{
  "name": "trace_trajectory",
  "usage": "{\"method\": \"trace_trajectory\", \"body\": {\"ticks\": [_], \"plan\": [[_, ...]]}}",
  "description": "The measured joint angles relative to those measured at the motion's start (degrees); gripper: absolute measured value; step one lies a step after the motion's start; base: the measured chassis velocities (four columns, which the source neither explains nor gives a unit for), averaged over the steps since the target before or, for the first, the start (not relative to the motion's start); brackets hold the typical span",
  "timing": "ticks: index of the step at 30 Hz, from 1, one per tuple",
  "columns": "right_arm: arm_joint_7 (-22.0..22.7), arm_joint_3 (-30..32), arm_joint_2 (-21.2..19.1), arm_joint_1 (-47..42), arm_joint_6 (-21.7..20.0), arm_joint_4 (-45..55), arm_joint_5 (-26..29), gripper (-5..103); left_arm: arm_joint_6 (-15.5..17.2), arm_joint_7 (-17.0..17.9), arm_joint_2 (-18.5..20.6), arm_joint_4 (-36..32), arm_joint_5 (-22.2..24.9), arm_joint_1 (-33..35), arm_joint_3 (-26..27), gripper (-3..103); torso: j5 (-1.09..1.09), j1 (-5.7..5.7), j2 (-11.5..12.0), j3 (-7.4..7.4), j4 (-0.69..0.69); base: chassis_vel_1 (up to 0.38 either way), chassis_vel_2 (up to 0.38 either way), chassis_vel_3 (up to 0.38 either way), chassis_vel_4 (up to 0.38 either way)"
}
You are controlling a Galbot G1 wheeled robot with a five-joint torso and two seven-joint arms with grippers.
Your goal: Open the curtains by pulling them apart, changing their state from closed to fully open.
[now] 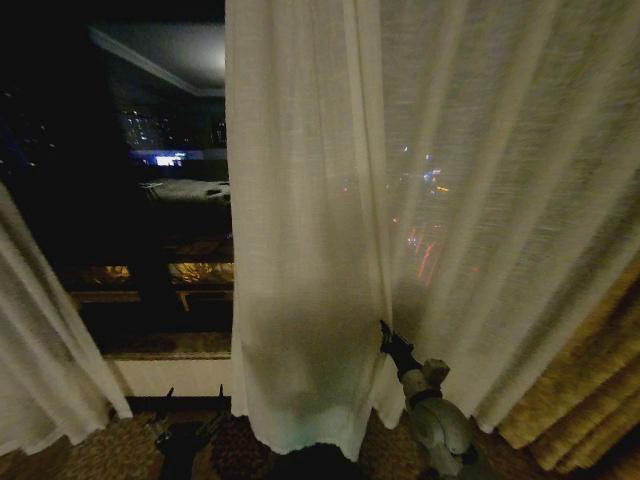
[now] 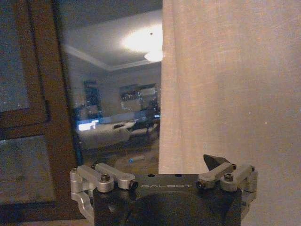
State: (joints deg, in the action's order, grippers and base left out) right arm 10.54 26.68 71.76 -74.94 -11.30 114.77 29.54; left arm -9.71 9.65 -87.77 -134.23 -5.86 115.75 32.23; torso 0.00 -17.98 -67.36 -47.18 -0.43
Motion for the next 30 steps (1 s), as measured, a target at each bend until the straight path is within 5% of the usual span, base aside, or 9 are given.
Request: {"method": "trace_trajectory", "body": {"ticks": [16, 30], "plan": [[-1.0, 2.6, 0.0, -2.3, 0.0, 1.4, -0.2, 0, 5.8, 0.3, -0.7, -0.1, 5.2, -5.6, 3.3, 100, 0.01, -0.01, 0.0, -0.01, -0.01, -0.327, -0.37, 0.328, 0.371], [-1.5, 2.5, 0.4, -2.5, 0.0, 1.9, -0.5, 0, 5.8, 0.2, -0.3, -0.1, 5.1, -5.2, 3.2, 100, 0.02, 0.0, 0.0, -0.01, 0.0, -0.338, -0.375, 0.326, 0.374]]}}
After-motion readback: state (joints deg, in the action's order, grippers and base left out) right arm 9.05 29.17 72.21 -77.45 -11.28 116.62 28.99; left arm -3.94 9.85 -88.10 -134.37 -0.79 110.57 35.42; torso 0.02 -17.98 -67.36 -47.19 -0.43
